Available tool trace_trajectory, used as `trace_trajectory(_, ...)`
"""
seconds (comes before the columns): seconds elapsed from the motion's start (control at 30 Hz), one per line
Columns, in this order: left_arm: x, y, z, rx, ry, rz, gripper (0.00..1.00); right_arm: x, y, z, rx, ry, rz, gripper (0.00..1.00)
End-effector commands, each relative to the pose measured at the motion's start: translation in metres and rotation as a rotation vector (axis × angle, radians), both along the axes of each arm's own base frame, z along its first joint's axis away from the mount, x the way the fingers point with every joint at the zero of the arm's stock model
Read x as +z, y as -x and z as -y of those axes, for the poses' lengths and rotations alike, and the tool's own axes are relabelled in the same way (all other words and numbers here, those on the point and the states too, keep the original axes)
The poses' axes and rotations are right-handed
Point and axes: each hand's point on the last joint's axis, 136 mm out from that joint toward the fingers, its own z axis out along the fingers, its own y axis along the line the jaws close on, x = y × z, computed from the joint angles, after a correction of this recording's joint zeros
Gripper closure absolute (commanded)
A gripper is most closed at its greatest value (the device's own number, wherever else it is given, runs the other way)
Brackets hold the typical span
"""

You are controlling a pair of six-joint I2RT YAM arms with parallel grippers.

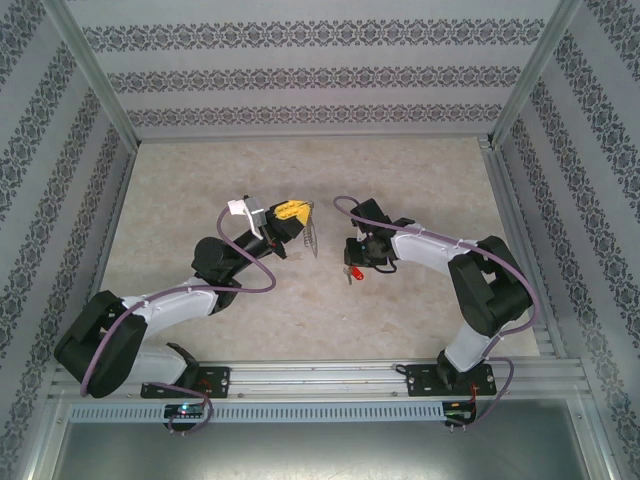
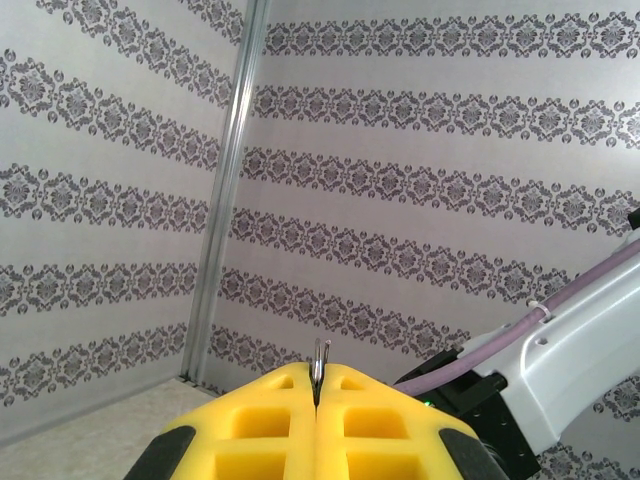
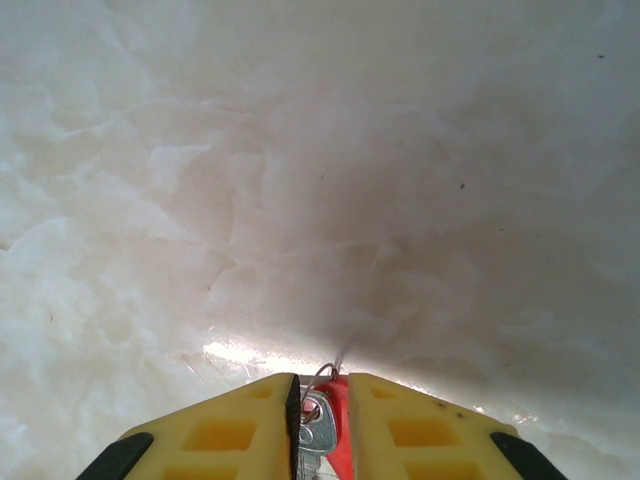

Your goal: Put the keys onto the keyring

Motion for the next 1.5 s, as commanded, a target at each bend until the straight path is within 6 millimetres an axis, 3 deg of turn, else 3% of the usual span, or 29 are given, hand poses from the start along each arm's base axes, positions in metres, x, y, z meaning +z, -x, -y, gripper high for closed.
trace_trajectory(0.0, 0.024, 0.014, -0.002, -0.021, 0.055, 0.067, 1.00, -0.003, 0.001, -0.004, 0.000, 0.011, -0.010, 0.78)
trace_trajectory(0.47, 0.023, 0.015, -0.002, -0.024, 0.060, 0.067, 1.00, -0.008, -0.001, -0.007, 0.006, 0.021, -0.026, 0.80)
trace_trajectory(0.73, 0.023, 0.015, -0.002, -0.028, 0.062, 0.065, 1.00, 0.006, -0.001, -0.013, 0.024, 0.031, 0.012, 0.75)
trace_trajectory(1.03, 0.024, 0.016, -0.002, -0.028, 0.064, 0.067, 1.00, -0.008, 0.001, -0.008, 0.029, 0.094, -0.015, 0.76)
trace_trajectory(1.47, 0.027, 0.018, -0.002, -0.031, 0.068, 0.073, 1.00, -0.010, 0.001, -0.003, 0.033, 0.134, -0.014, 0.82)
